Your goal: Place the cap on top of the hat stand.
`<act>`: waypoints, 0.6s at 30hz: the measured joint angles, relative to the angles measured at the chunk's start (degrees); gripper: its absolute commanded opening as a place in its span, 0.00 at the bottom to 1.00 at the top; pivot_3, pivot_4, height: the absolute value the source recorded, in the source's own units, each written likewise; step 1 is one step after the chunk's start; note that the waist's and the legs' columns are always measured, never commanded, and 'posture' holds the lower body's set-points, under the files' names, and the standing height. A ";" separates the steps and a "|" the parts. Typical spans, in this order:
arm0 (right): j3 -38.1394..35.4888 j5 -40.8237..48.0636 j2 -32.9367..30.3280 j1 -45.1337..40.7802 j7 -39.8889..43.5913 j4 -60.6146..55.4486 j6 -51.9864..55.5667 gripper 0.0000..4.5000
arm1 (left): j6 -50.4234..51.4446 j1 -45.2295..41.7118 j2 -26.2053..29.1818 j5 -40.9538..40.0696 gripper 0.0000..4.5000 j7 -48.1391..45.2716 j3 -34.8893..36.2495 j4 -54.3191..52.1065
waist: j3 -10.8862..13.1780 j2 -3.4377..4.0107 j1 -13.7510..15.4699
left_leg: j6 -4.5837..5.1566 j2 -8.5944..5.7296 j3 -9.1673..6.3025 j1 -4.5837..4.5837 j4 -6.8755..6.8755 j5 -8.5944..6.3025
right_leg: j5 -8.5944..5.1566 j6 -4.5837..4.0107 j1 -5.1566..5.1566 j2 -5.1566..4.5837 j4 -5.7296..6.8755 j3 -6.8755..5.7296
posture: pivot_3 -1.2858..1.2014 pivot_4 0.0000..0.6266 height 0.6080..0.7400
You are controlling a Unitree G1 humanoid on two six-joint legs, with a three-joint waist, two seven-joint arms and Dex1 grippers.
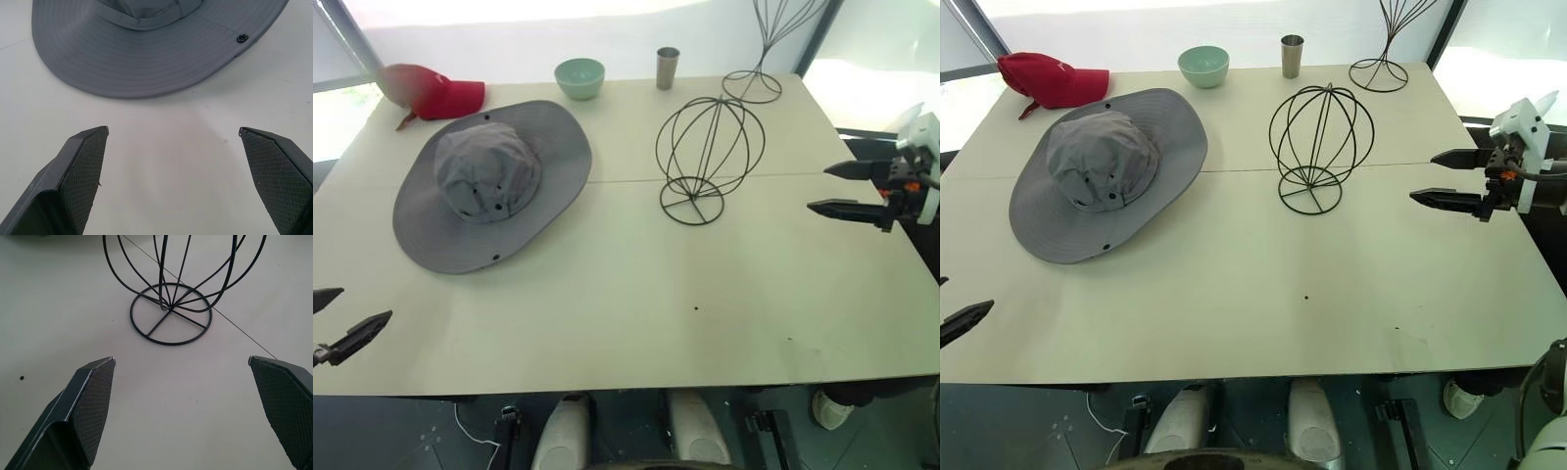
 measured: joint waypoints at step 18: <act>-0.08 0.39 0.31 0.38 0.89 1.19 0.45 0.99 | 0.95 -6.47 2.86 -0.17 1.00 -0.11 -1.39 -2.11 | 0.00 0.00 0.18 | 0.00 0.00 0.00 0.00 0.05 0.00 | 0.01 0.02 0.01 0.00 0.07 0.00 | 0.52 0.24 1.00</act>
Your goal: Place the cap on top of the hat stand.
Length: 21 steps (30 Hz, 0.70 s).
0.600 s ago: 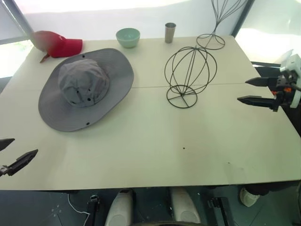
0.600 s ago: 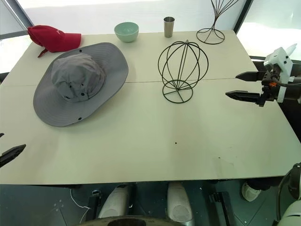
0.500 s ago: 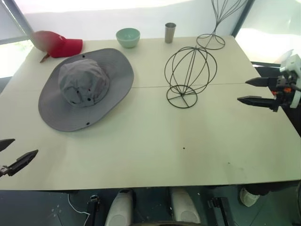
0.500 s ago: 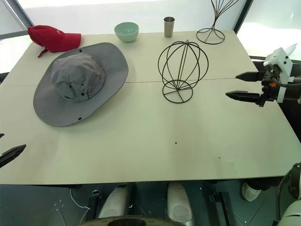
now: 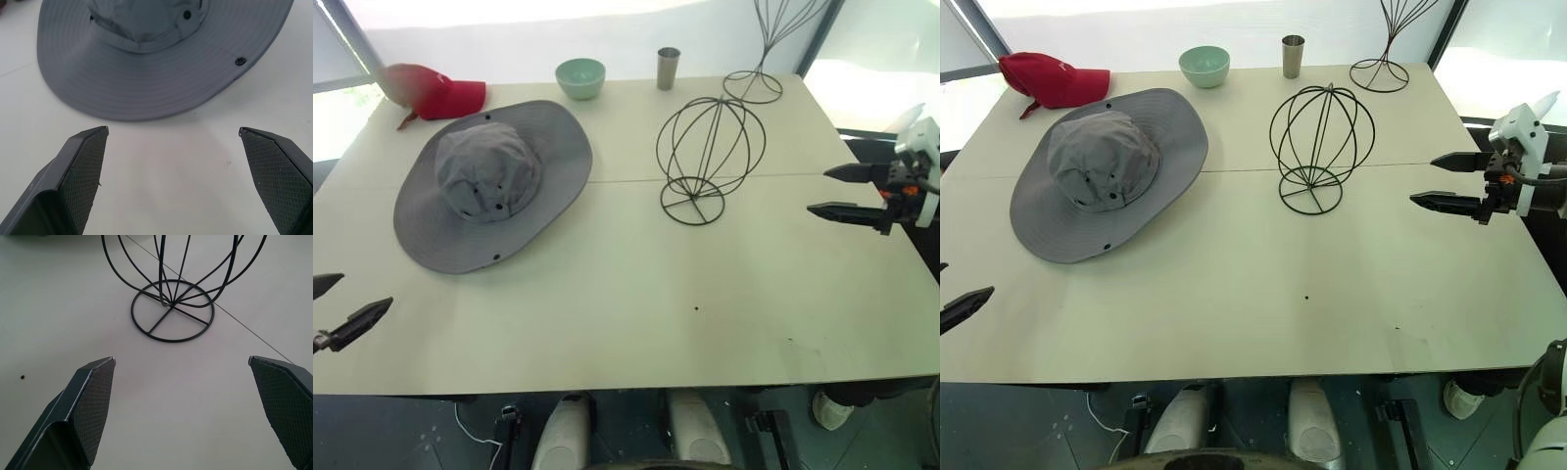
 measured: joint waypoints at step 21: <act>-18.99 29.47 -3.74 12.11 -10.15 -48.33 34.88 0.99 | -10.79 -48.67 4.95 37.95 1.00 11.92 -63.14 -1.65 | 0.09 0.10 -0.05 | 0.06 -0.01 -0.07 -0.02 0.05 -0.01 | 0.13 0.25 -0.03 0.11 0.17 0.00 | 0.52 0.24 1.00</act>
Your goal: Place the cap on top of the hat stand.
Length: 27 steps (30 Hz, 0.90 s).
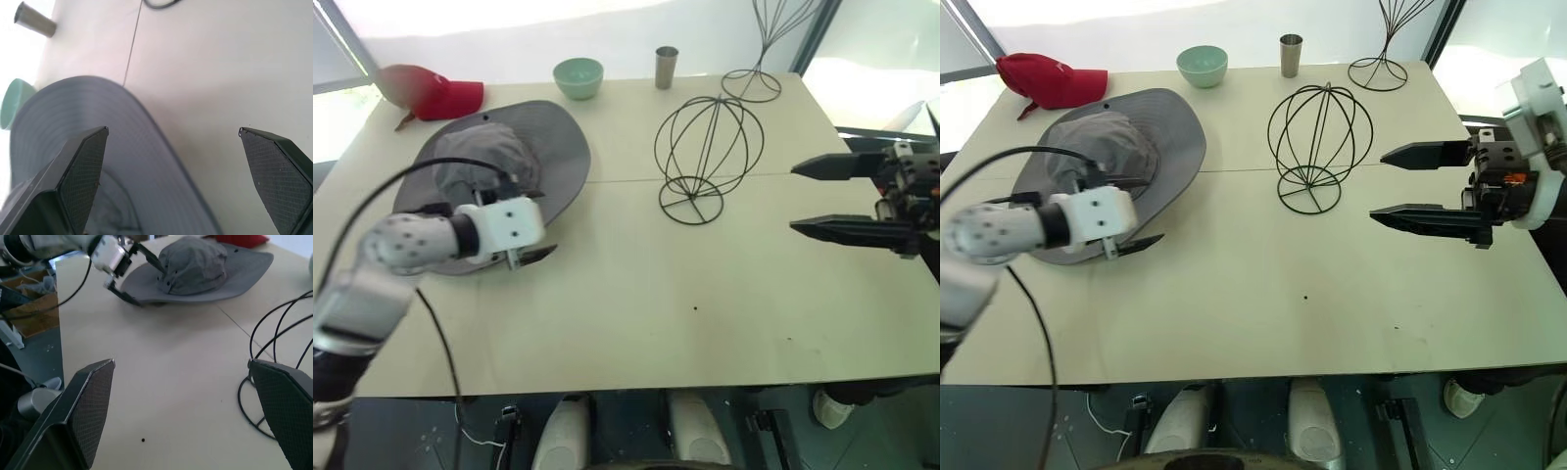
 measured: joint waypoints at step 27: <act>-7.22 10.92 -0.64 5.96 -12.22 -6.85 2.30 1.00 | 13.75 -4.41 -18.72 26.27 0.58 13.07 -7.21 14.66 | 0.00 -0.06 0.80 | 0.02 -0.01 -0.07 -0.05 0.11 -0.01 | 0.04 0.07 0.04 -0.02 0.03 -0.03 | 0.52 0.24 1.00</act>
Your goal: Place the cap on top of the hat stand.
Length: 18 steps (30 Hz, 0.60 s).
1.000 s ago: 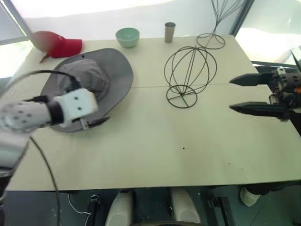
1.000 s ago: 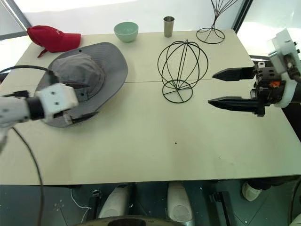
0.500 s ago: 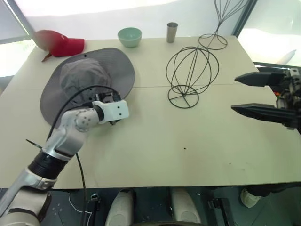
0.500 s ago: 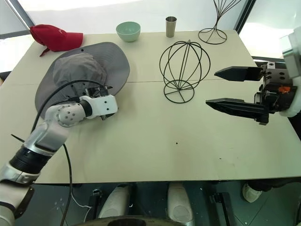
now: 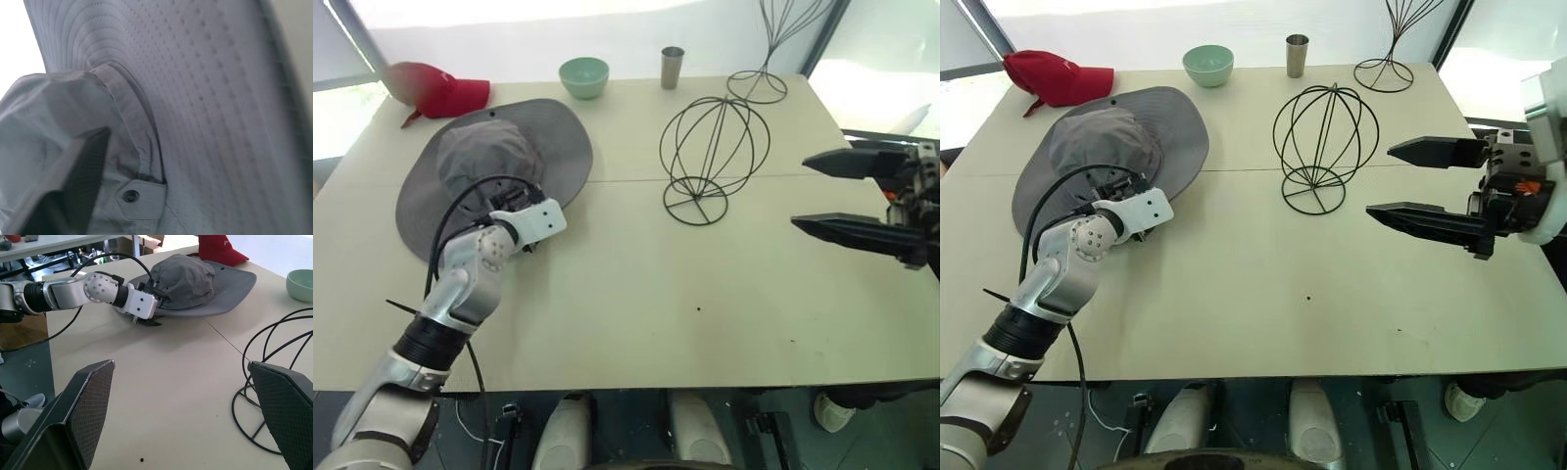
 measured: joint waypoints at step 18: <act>2.58 -4.07 -2.23 -1.08 -1.66 4.90 -4.07 1.00 | -10.17 -11.15 1.92 -1.03 0.05 3.62 4.66 10.44 | 0.01 -0.03 1.20 | -0.01 -0.04 -0.02 -0.06 0.04 0.00 | 0.02 0.04 0.01 -0.04 -0.03 -0.03 | 0.52 0.24 1.00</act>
